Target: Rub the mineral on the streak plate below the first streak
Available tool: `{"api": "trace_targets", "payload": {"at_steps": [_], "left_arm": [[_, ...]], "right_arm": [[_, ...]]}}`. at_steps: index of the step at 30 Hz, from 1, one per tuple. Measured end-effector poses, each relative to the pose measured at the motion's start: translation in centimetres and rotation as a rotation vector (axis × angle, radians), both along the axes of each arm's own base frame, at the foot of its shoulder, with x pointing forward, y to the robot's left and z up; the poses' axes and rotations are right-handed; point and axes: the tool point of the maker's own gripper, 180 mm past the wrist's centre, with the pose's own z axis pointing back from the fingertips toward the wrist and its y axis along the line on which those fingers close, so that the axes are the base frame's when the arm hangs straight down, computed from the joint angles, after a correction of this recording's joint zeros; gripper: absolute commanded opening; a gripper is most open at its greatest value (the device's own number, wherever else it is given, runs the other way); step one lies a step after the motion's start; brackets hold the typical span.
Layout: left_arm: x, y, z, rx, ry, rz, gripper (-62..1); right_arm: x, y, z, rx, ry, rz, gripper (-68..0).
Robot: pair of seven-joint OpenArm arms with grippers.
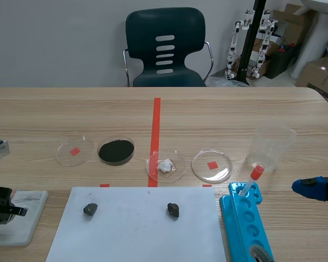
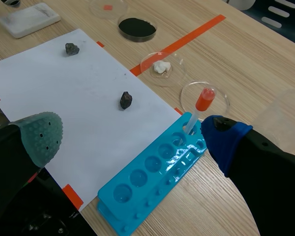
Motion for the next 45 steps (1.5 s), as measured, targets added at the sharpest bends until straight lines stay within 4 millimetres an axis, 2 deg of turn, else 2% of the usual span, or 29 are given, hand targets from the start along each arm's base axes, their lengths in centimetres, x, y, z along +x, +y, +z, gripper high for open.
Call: {"api": "trace_targets", "payload": {"at_steps": [5, 11, 19, 30, 45], "left_arm": [[0.4, 0.2, 0.1, 0.007, -0.001, 0.037, -46.4], [-0.2, -1.1, -0.6, 0.006, 0.058, 0.032, -46.4], [-0.5, -1.2, -0.9, 0.010, 0.099, 0.045, -46.4], [-0.7, 0.4, -2.7, 0.001, 0.170, 0.124, -46.4], [-0.2, -1.0, -2.9, -0.070, 0.172, 0.092, -46.4]], "right_arm": [[0.0, 0.0, 0.0, 0.000, 0.000, 0.000, -8.8], [0.0, 0.0, 0.0, 0.000, 0.000, 0.000, -8.8], [0.0, 0.0, 0.0, 0.000, 0.000, 0.000, -8.8], [0.0, 0.0, 0.0, 0.000, 0.000, 0.000, -8.8], [0.0, 0.0, 0.0, 0.000, 0.000, 0.000, -8.8]]}}
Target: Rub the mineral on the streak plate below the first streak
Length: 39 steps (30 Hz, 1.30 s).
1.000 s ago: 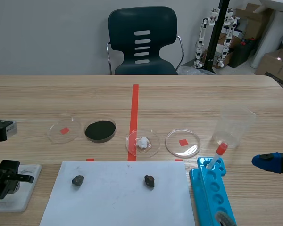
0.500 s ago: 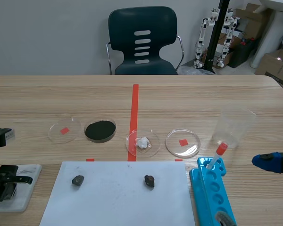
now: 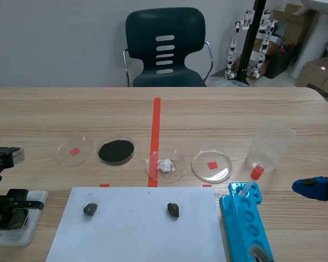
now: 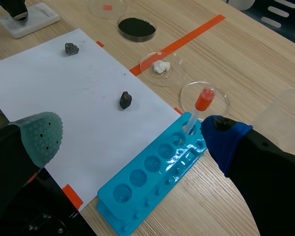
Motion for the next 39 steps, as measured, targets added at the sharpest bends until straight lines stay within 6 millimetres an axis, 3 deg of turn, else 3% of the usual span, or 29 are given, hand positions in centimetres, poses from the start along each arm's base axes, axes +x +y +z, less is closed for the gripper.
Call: {"api": "trace_targets", "payload": {"at_steps": [20, 25, 31, 39], "left_arm": [[0.0, 0.2, -0.4, -0.016, 0.015, 0.003, -46.4], [0.3, -1.7, -0.3, -0.119, -0.002, -0.027, -46.4], [0.3, -2.0, -0.3, -0.131, -0.002, -0.025, -46.4], [0.4, 0.5, -0.4, 0.007, -0.005, -0.018, -46.4]], "right_arm": [[0.0, 0.0, -0.1, -0.002, 0.003, 0.000, -8.8], [0.0, 0.0, -0.1, -0.002, 0.003, 0.000, -8.8], [0.0, 0.0, -0.1, -0.002, 0.003, 0.000, -8.8], [0.0, 0.0, -0.1, -0.002, 0.003, 0.000, -8.8]]}}
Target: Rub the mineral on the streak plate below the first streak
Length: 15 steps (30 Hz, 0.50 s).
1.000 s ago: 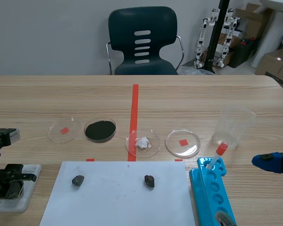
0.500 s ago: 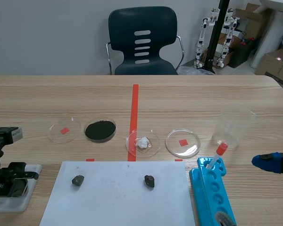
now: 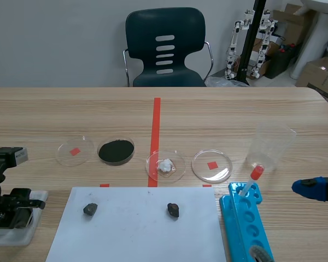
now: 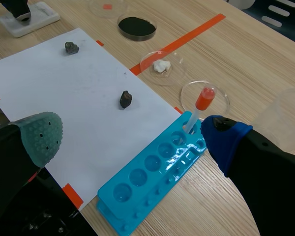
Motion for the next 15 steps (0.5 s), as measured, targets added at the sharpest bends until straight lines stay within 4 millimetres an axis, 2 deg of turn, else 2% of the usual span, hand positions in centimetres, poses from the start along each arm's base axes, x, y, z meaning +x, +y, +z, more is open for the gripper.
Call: {"api": "trace_targets", "payload": {"at_steps": [3, 7, 15], "left_arm": [[0.0, 1.6, 0.1, 0.087, -0.003, 0.019, -46.4], [0.0, 2.7, 0.3, 0.149, -0.005, 0.031, -46.4], [-0.1, 1.4, 0.0, 0.069, -0.002, 0.046, -46.4]], "right_arm": [[0.0, 0.0, 0.0, 0.000, 0.000, 0.000, -8.8], [0.0, 0.0, 0.0, 0.000, 0.000, 0.000, -8.8], [0.0, 0.0, 0.0, 0.000, 0.000, 0.000, -8.8]]}}
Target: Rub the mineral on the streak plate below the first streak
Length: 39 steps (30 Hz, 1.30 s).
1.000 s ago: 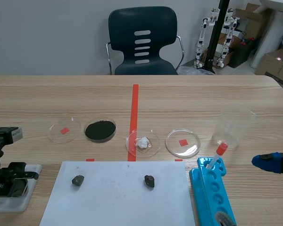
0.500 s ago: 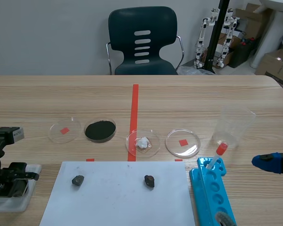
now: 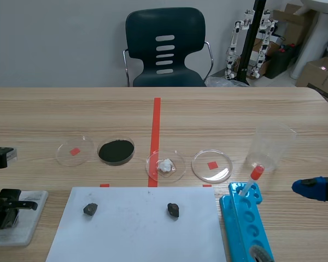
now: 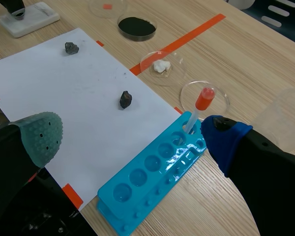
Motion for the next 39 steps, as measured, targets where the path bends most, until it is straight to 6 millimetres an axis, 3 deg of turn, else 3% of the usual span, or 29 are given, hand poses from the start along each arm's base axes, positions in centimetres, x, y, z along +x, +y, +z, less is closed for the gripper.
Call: {"api": "trace_targets", "payload": {"at_steps": [11, 16, 25, 31, 39], "left_arm": [[0.0, -2.7, -0.2, -0.150, -0.018, -0.052, -46.4], [0.0, -2.8, -0.2, -0.150, -0.019, -0.052, -46.4], [-0.1, -1.8, -0.3, -0.019, -0.007, -0.014, -46.4], [-0.3, 1.2, 0.0, 0.129, -0.008, 0.008, -46.4], [-0.3, 0.5, -0.1, 0.070, -0.003, 0.001, -46.4]], "right_arm": [[0.0, 0.0, 0.0, 0.000, 0.000, 0.000, -8.8], [0.0, 0.0, 0.0, 0.000, 0.000, 0.000, -8.8], [0.0, 0.0, 0.0, 0.000, 0.000, 0.000, -8.8], [0.0, 0.0, 0.0, 0.000, 0.000, 0.000, -8.8], [0.0, 0.0, 0.0, 0.000, 0.000, 0.000, -8.8]]}}
